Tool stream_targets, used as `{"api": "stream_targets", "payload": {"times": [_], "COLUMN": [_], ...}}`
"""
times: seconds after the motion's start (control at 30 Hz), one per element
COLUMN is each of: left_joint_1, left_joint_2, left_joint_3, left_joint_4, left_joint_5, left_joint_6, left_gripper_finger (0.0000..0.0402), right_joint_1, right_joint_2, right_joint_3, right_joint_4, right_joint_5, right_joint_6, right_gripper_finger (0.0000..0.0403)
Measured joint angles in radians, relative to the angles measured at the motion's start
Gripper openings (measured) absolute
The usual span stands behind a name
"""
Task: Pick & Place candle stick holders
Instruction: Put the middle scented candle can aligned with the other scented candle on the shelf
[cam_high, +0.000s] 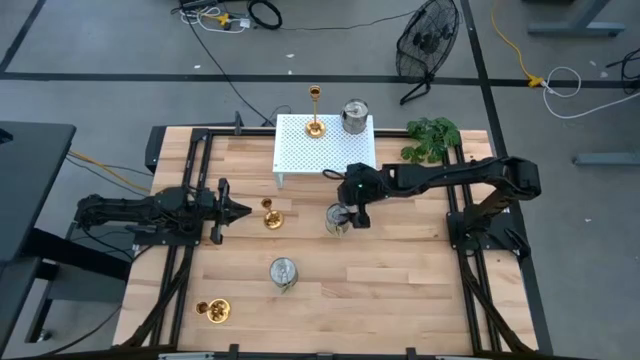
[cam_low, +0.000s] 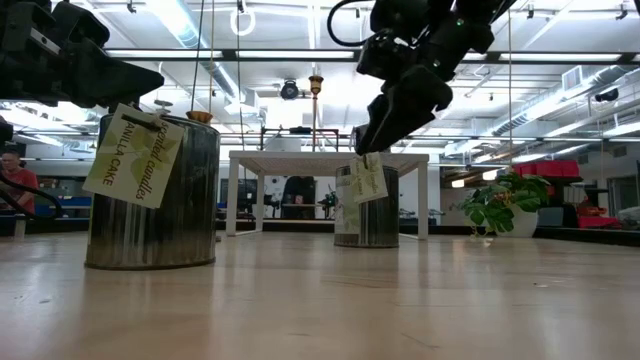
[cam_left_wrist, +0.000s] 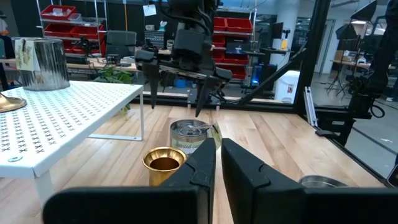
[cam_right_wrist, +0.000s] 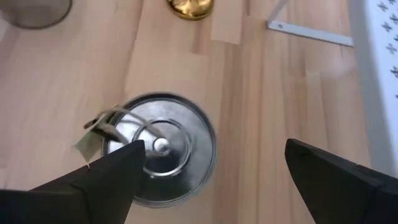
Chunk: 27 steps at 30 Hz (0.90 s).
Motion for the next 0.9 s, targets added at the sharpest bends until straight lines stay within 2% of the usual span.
{"api": "stream_targets", "payload": {"times": [0.4,0.9], "left_joint_1": [0.000,0.000], "left_joint_2": [0.000,0.000], "left_joint_3": [0.000,0.000], "left_joint_4": [0.000,0.000], "left_joint_5": [0.000,0.000], "left_joint_6": [0.000,0.000], "left_gripper_finger": [0.0032,0.0032], "right_joint_1": [0.000,0.003], "right_joint_2": [0.000,0.000], "right_joint_3": [0.000,0.000], "right_joint_4": [-0.016,-0.014], "right_joint_5": [-0.034,0.005], "right_joint_6": [0.033,0.089], "right_gripper_finger": [0.0391,0.0399]}}
